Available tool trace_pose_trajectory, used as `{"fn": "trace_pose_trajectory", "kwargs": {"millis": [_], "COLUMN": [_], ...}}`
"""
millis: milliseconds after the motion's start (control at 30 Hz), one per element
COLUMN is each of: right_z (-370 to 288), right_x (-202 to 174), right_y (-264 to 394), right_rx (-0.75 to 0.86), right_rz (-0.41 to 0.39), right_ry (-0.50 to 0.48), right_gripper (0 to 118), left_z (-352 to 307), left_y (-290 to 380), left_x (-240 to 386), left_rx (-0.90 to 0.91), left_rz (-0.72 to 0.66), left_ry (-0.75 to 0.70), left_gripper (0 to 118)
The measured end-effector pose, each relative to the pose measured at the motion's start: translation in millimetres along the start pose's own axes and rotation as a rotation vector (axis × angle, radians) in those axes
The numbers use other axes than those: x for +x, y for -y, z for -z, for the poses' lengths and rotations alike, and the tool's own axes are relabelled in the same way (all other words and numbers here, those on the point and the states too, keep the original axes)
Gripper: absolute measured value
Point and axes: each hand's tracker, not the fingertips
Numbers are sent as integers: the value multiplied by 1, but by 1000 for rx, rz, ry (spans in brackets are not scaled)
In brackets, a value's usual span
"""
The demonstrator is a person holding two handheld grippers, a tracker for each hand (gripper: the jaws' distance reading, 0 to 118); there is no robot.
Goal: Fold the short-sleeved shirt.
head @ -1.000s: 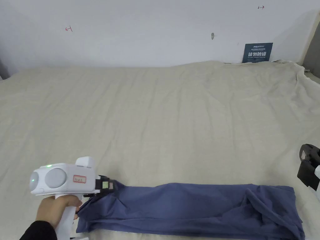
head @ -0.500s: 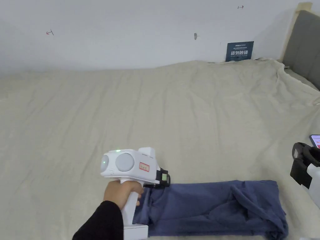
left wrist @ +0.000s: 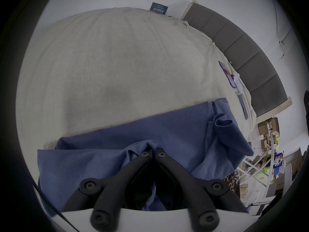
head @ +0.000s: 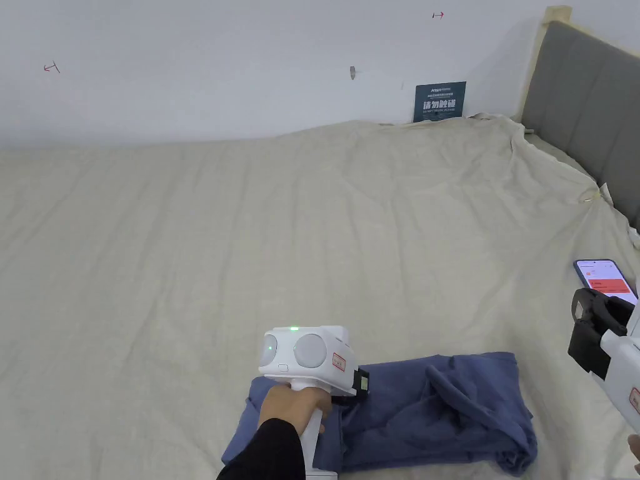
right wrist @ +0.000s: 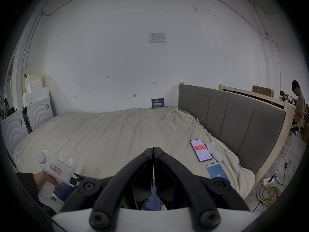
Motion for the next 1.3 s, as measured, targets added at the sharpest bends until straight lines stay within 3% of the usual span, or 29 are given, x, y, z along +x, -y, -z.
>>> {"fn": "trace_pose_trajectory", "kwargs": {"millis": [100,167,233,267,567,667,700,800,833,900,1300], "right_z": [-2,1,0,0,-2,0,1,3,4,5,15], "right_x": [-1,0,-2,-4,-18,-22,-22,-26,-26,-28,-16], "right_y": [-1,1,0,-1,-8,-8,-7,-7,-6,-6,8], "right_rx": [0,0,2,3,17,15,14,11,10,7,-24], "right_rz": [-4,-2,-2,-2,-7,-4,-4,-3,-4,-6,-5], "right_ry": [1,-3,-8,-11,-39,-49,-52,-60,-63,-67,-62], "right_gripper": [0,0,0,0,0,0,0,0,0,0,0], "left_z": [-10,-21,-37,-48,-146,-157,-160,-163,-161,-155,-83], "left_y": [-1,-1,-2,-3,9,21,26,42,47,57,103], "left_x": [3,8,10,11,-24,-40,-46,-63,-68,-78,-58], "left_rx": [22,35,88,123,408,448,469,499,500,493,328], "left_rz": [14,24,35,44,73,78,72,51,33,12,-9], "left_ry": [10,12,27,42,-48,-152,-161,-161,-168,-168,-113], "left_gripper": [19,64,101,108,110,106,100,52,30,3,0]}}
